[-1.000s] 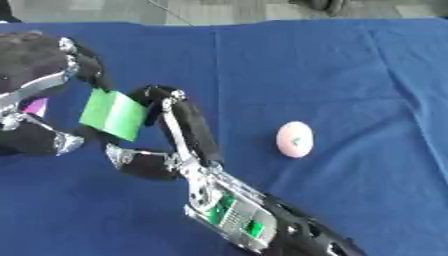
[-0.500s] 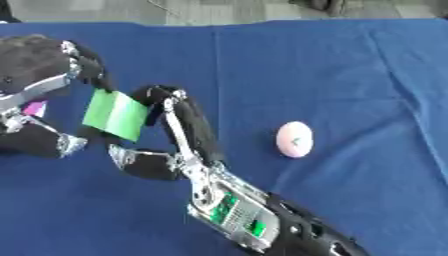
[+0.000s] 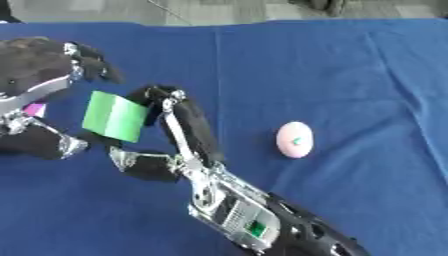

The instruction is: Pick up the objects with one hand, pass them to the other hand, and then place them into the box on the other side of the table.

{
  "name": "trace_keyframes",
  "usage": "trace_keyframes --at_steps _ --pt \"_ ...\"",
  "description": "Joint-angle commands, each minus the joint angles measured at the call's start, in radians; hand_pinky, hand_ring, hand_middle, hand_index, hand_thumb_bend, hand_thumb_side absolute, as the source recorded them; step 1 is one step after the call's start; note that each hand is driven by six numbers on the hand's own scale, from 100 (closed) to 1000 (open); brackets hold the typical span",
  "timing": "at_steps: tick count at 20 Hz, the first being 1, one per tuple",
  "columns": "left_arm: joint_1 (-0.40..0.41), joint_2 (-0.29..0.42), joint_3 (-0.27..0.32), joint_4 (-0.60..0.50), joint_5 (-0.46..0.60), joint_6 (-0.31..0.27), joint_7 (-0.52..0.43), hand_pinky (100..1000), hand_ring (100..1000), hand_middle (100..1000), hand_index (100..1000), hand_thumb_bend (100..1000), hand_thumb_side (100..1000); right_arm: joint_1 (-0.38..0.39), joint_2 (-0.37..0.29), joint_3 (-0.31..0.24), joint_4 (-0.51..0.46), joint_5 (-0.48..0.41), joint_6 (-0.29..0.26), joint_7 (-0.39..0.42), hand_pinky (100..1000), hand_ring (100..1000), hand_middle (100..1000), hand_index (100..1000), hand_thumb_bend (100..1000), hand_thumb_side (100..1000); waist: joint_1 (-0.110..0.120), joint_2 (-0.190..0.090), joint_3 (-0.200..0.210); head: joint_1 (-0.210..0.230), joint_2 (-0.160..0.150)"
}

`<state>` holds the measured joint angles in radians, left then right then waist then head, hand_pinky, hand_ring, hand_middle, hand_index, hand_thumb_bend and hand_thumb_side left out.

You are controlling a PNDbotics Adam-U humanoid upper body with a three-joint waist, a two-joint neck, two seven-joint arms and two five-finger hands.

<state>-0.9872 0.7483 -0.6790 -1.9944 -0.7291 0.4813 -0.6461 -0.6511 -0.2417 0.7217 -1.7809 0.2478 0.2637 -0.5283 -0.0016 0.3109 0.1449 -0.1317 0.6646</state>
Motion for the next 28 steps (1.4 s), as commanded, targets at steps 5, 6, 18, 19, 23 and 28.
trace_keyframes --at_steps 5,6,18,19,23,28 --pt "-0.011 -0.005 -0.002 -0.006 0.023 0.028 -0.002 717 657 614 734 253 130 -0.016 0.013 0.003 -0.030 0.006 -0.013 0.001 791 470 483 593 100 157 0.003 -0.014 0.000 0.003 -0.011" --pt "-0.011 -0.005 -0.003 -0.006 0.025 0.031 -0.003 715 652 602 721 223 139 -0.016 0.013 0.003 -0.029 0.005 -0.013 0.001 791 470 483 593 100 158 0.003 -0.014 0.000 0.003 -0.010" --pt "-0.003 -0.001 -0.009 -0.006 0.084 0.074 0.018 692 563 458 577 100 135 -0.012 0.008 0.005 -0.011 0.021 -0.036 0.028 791 504 524 631 100 100 0.003 -0.017 -0.003 0.005 -0.009" --pt "-0.001 0.002 -0.008 -0.006 0.082 0.073 0.023 691 559 452 569 100 122 -0.011 0.007 0.005 -0.006 0.030 -0.034 0.039 792 517 540 648 100 100 0.003 -0.017 -0.003 0.005 -0.009" --pt "0.009 0.017 -0.004 -0.006 0.070 0.063 0.029 686 544 417 531 125 100 -0.009 0.007 0.010 0.017 0.096 -0.011 0.114 844 661 709 813 100 100 0.004 -0.018 -0.004 0.007 -0.009" --pt "0.026 0.042 0.006 -0.006 0.060 0.052 0.032 683 538 407 521 192 100 -0.007 0.009 0.009 0.029 0.206 0.006 0.230 881 755 684 895 182 100 0.005 -0.020 -0.006 0.005 -0.006"
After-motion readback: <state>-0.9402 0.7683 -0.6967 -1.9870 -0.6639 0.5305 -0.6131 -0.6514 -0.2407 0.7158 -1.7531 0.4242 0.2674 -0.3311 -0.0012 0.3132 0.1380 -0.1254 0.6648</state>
